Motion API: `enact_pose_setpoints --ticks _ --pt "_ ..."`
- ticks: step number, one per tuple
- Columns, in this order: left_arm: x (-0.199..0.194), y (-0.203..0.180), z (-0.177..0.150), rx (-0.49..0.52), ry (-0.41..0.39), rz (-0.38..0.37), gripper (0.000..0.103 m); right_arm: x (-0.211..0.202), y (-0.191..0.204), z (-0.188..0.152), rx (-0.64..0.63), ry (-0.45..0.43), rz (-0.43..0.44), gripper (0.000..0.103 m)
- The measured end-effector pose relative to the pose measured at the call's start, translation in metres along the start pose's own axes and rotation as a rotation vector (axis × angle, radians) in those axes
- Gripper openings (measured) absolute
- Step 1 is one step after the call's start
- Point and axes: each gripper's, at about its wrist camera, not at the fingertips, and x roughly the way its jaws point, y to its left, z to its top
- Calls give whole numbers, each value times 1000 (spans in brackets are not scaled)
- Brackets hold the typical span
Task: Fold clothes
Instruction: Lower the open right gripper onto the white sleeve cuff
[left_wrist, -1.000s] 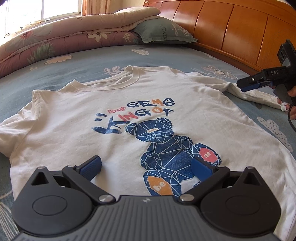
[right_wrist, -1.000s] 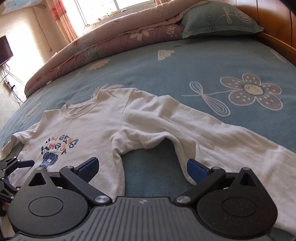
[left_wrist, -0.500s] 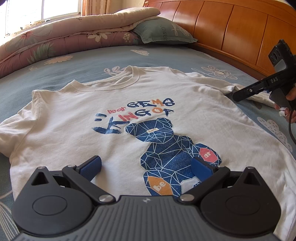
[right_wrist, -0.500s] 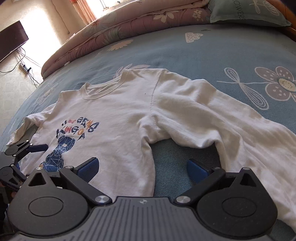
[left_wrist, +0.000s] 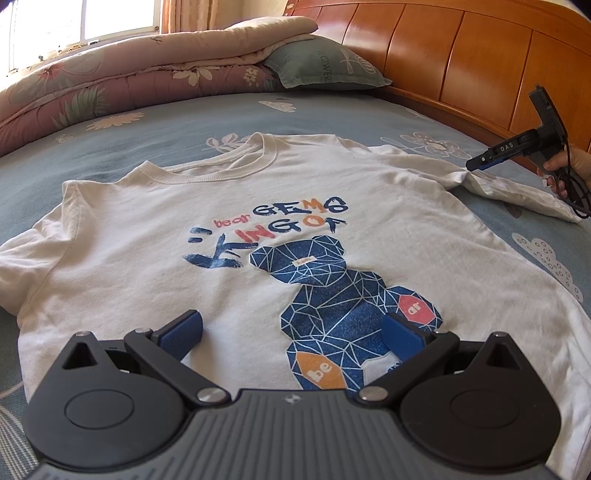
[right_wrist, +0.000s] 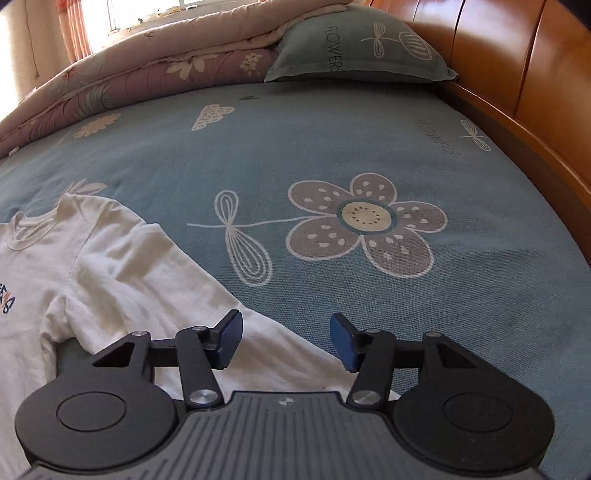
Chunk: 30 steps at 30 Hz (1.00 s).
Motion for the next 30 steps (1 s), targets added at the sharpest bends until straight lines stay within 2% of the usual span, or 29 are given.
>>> enact_pose_setpoints --ticks 2,5,6,7,8,10,13,16,17,18,20,21,25,27,30 --pt "0 0 0 1 -2 0 102 2 3 -3 -51 6 5 58" --pt "0 0 -1 3 -6 0 102 9 15 -8 -139 29 -19 50" --pt "0 0 -1 4 -7 0 102 9 18 -7 -151 21 -15 30" --pt "0 0 -1 4 -7 -1 102 9 21 -6 -160 17 -21 18" --pt "0 0 -1 4 -8 -1 102 11 24 -4 -176 15 -47 11" --pt "0 0 -1 5 -8 -2 102 16 28 2 -196 9 -99 9" --pt "0 0 0 6 -8 -2 102 25 18 13 -132 -5 -152 9" --pt "0 1 0 7 -8 -3 102 14 11 14 -93 -22 -132 15" --pt "0 1 0 7 -9 -3 102 5 10 12 -93 -34 -120 20" --pt "0 1 0 7 -9 -4 102 -4 9 9 -97 -44 -120 33" --pt "0 0 0 7 -10 -3 102 -23 2 -1 -118 -51 -170 47" --pt "0 1 0 7 -9 -3 102 -32 -5 -7 -112 -49 -188 51" --pt "0 0 -1 7 -11 -3 102 -72 -59 -43 39 -43 -273 52" --pt "0 1 -1 7 -11 -3 102 -90 -88 -64 147 -64 -299 59" --pt "0 1 -1 7 -13 -2 102 -105 -123 -97 313 -75 -325 61"
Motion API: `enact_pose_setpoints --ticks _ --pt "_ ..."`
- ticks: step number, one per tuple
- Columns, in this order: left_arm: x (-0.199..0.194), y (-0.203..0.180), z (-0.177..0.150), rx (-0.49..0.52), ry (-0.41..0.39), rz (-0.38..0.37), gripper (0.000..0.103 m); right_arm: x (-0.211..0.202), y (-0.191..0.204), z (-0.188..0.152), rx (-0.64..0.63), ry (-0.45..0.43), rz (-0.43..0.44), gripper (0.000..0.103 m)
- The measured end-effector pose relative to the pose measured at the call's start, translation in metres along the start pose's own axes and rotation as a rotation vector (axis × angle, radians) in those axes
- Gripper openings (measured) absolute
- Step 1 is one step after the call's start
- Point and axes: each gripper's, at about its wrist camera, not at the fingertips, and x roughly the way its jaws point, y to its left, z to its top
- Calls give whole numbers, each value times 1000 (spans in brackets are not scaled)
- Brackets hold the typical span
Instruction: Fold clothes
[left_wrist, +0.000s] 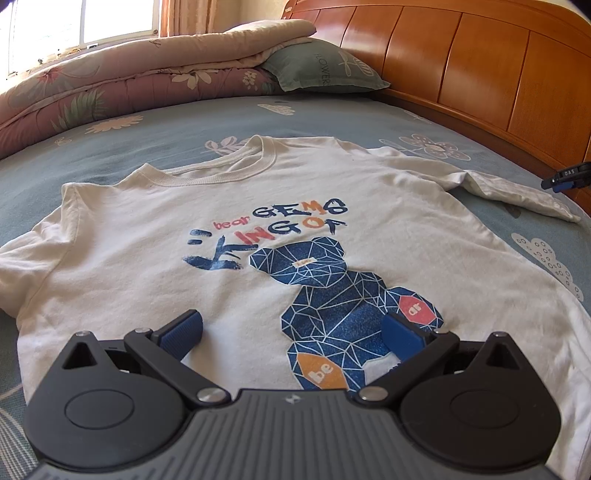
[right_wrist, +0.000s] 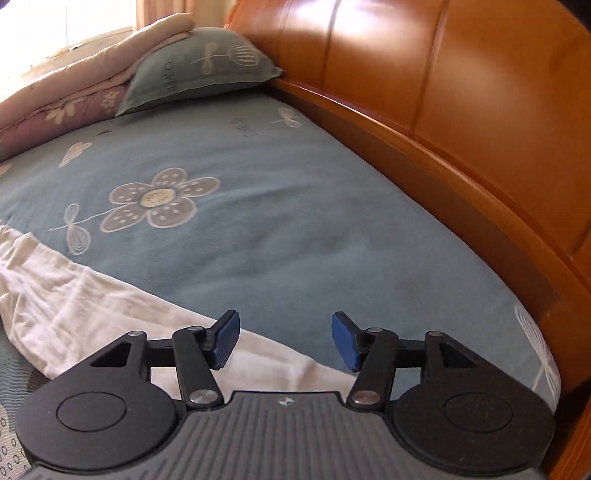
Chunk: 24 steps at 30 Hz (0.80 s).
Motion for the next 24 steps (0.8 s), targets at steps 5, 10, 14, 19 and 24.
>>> enact_pose_setpoints --ticks 5,10,14,19,24 --pt "0 0 0 0 -4 0 102 -3 -36 -33 209 -5 53 65" --pt "1 1 -1 0 -7 0 102 1 -35 -40 299 -41 202 69" --pt "1 1 0 0 -8 0 102 13 -43 -34 408 -71 277 69" --pt "1 0 -2 1 -9 1 102 10 -37 -37 367 -70 218 36" --pt "1 0 -1 1 -9 1 102 6 -33 -36 330 -76 159 17"
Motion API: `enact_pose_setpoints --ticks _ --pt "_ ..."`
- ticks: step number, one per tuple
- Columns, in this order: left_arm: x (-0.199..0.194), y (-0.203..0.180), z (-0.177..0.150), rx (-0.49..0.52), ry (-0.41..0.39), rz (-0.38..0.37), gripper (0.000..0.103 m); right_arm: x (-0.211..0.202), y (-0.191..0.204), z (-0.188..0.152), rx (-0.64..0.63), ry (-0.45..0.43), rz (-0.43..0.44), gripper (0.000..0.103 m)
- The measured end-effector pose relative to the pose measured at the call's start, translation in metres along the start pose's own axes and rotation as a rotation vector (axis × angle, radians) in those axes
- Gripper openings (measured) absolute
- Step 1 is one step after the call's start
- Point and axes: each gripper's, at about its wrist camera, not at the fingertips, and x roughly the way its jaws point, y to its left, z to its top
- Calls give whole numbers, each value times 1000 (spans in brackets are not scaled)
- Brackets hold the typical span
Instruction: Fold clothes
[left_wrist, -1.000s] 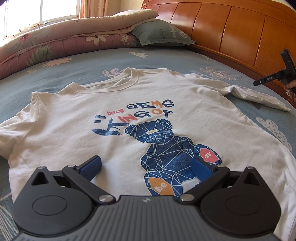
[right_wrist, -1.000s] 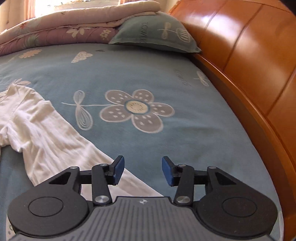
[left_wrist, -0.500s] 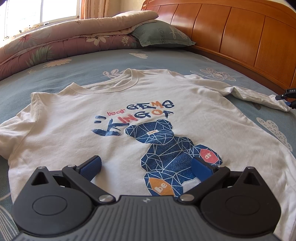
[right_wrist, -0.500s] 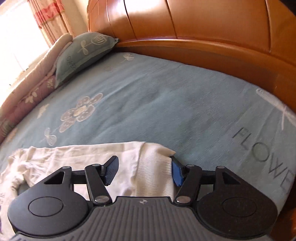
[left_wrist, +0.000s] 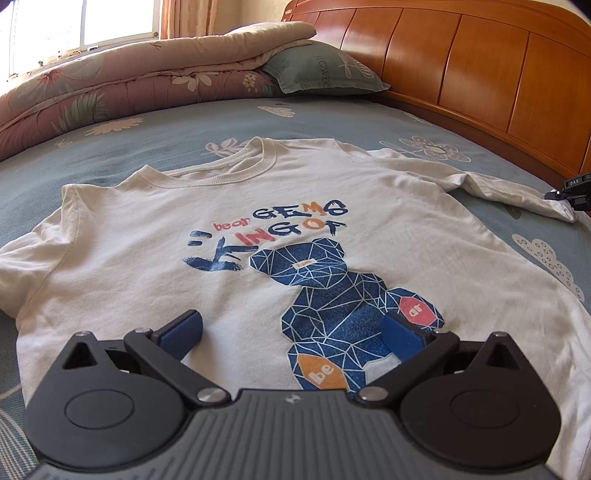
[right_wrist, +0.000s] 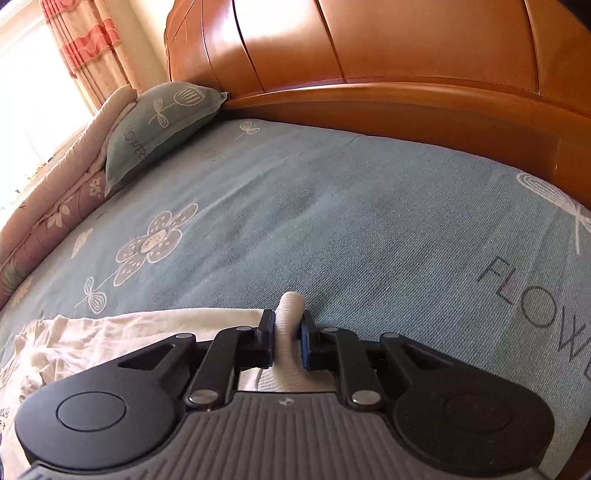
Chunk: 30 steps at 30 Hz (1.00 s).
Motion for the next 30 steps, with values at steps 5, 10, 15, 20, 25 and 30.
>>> enact_pose_setpoints --ticks 5,10,15,20,25,30 --pt "0 0 0 -1 -1 -1 102 5 12 27 -55 -37 -43 17" --pt "0 0 0 -2 -1 -1 102 19 25 57 -130 -46 -112 23" --pt "0 1 0 -3 -1 -2 102 20 42 55 -138 -89 -202 44" --pt "0 1 0 -3 -1 -2 102 10 71 38 -209 -86 -118 59" --pt "0 2 0 -4 -1 -5 102 20 61 24 -195 -68 -244 63" --pt "0 1 0 -2 0 -3 102 -4 22 29 6 -199 -377 64"
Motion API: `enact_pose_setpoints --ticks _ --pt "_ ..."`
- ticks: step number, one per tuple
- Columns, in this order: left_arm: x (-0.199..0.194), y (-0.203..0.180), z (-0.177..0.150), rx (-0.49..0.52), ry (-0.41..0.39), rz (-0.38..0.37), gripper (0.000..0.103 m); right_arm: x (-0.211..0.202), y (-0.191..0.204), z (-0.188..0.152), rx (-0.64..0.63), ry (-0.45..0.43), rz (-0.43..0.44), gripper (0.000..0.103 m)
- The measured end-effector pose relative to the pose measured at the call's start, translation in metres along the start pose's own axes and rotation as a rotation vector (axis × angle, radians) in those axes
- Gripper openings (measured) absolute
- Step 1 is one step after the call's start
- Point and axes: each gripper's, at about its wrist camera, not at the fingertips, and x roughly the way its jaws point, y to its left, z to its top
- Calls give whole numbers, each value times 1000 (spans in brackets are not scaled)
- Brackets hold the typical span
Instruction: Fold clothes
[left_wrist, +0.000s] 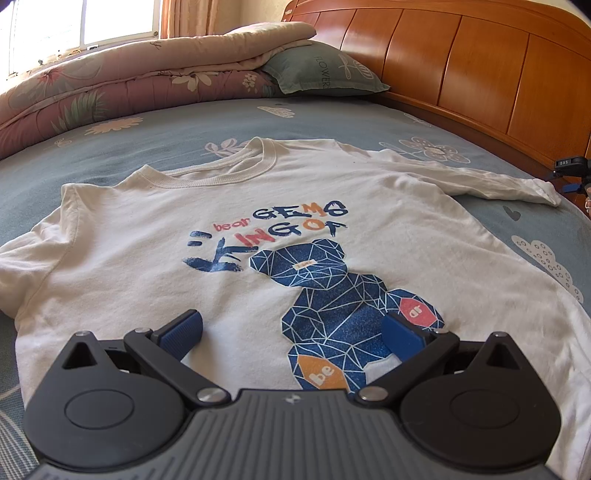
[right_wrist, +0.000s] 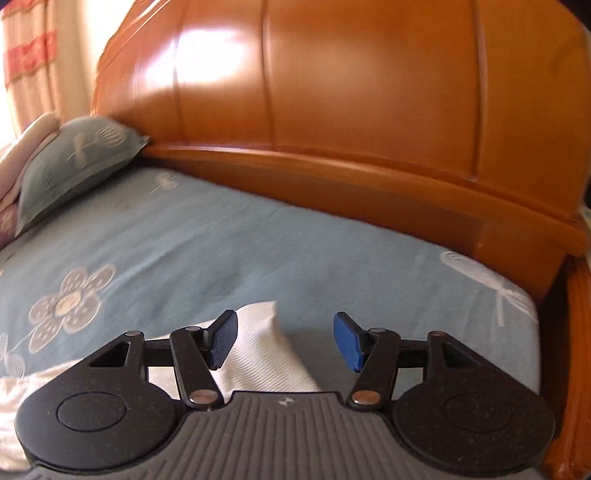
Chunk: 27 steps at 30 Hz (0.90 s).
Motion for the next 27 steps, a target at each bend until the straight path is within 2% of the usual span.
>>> enact_pose_setpoints --ticks 2,4,8,9,10,11,13,16,17,21,25,27 --pt "0 0 0 0 1 0 102 -6 1 2 -19 -1 68 64" --pt "0 0 1 0 2 1 102 -6 18 2 -54 49 190 70" --pt "0 -1 1 2 4 3 102 -13 98 -11 -240 138 323 75" --pt "0 -1 1 2 5 4 102 -16 121 -16 -286 158 347 81" --pt "0 -1 1 2 6 4 102 -20 147 -23 -330 177 353 85" --pt "0 -1 1 2 8 5 102 -24 173 -31 -372 193 354 94" --pt "0 -1 1 2 10 6 102 -28 215 -50 -441 216 340 97" --pt "-1 -2 2 2 14 8 102 -12 258 -75 -518 280 277 99" --pt "-1 -2 2 2 16 8 102 -5 260 -76 -502 269 268 103" --pt "-1 -1 3 1 26 9 102 22 269 -72 -453 241 243 103" --pt "-2 -1 4 -3 36 11 102 42 278 -50 -418 311 242 103" --pt "-4 -1 6 -5 49 17 102 26 279 -42 -394 317 265 103"
